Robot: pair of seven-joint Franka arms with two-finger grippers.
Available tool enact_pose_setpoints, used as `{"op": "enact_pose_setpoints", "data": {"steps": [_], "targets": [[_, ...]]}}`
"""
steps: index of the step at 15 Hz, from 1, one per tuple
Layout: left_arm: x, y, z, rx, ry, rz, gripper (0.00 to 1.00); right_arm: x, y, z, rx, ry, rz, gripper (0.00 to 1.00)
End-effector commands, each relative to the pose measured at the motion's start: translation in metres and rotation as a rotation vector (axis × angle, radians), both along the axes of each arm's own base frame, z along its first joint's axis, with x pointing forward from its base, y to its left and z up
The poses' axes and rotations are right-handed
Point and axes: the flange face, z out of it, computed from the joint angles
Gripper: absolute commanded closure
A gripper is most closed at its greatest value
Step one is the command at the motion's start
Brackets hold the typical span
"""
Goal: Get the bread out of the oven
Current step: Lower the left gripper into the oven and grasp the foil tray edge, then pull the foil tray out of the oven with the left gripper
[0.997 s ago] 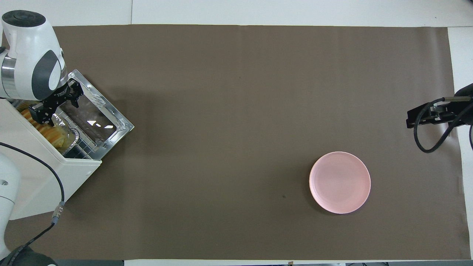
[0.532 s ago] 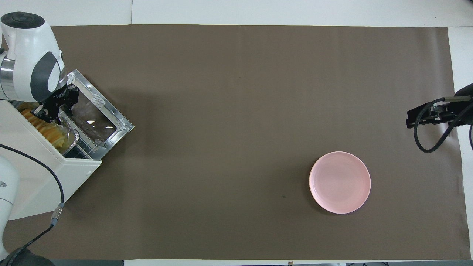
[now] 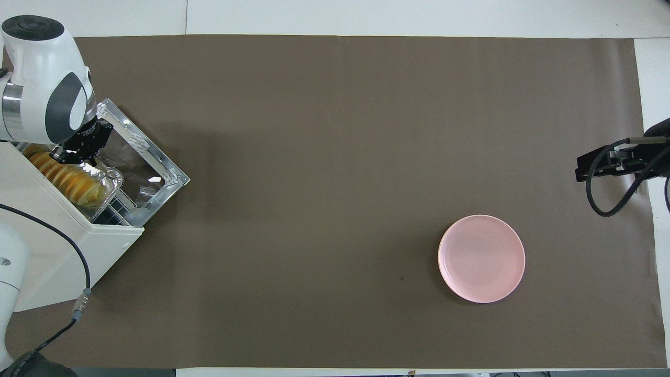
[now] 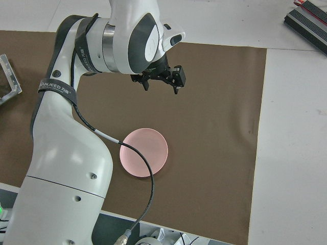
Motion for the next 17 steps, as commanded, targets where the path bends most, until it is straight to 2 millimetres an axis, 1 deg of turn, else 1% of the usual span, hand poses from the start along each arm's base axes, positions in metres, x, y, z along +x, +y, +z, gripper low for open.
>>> {"op": "enact_pose_setpoints", "data": {"steps": [1,2,3,5,6,8,10,11,13,15,17], "targets": [[0.005,-0.024,0.011,-0.007,-0.07,-0.061,1.0,-0.007,-0.002,0.001,-0.013,0.006,0.014,0.0],[0.008,-0.029,0.012,-0.02,-0.094,-0.068,1.0,-0.007,-0.002,0.001,-0.013,0.006,0.014,0.0],[0.01,-0.042,0.012,-0.055,-0.117,-0.071,1.0,-0.007,-0.002,0.001,-0.013,0.004,0.014,0.0],[0.013,-0.062,0.009,-0.124,-0.142,-0.067,1.0,-0.007,-0.002,0.002,-0.013,0.001,0.014,0.0],[0.014,-0.078,0.009,-0.142,-0.16,-0.085,1.0,-0.007,0.0,0.002,-0.013,0.001,0.019,0.0],[0.016,-0.119,0.011,-0.181,-0.204,-0.136,1.0,-0.006,-0.002,0.002,-0.014,-0.005,0.012,0.0],[0.009,-0.165,0.017,-0.197,-0.202,-0.196,1.0,-0.004,-0.002,0.003,-0.014,-0.011,0.012,0.0],[0.003,-0.191,0.017,-0.203,-0.201,-0.234,1.0,-0.003,-0.002,0.004,-0.015,-0.023,0.009,0.0],[-0.013,-0.246,0.026,-0.227,-0.187,-0.303,1.0,0.001,-0.002,0.009,-0.017,-0.069,0.008,0.0],[-0.047,-0.321,0.03,-0.244,-0.157,-0.404,1.0,0.005,0.0,0.015,-0.015,-0.109,0.01,0.0],[-0.076,-0.377,0.035,-0.306,-0.139,-0.444,1.0,0.007,0.0,0.019,-0.016,-0.136,0.011,0.0]]}}
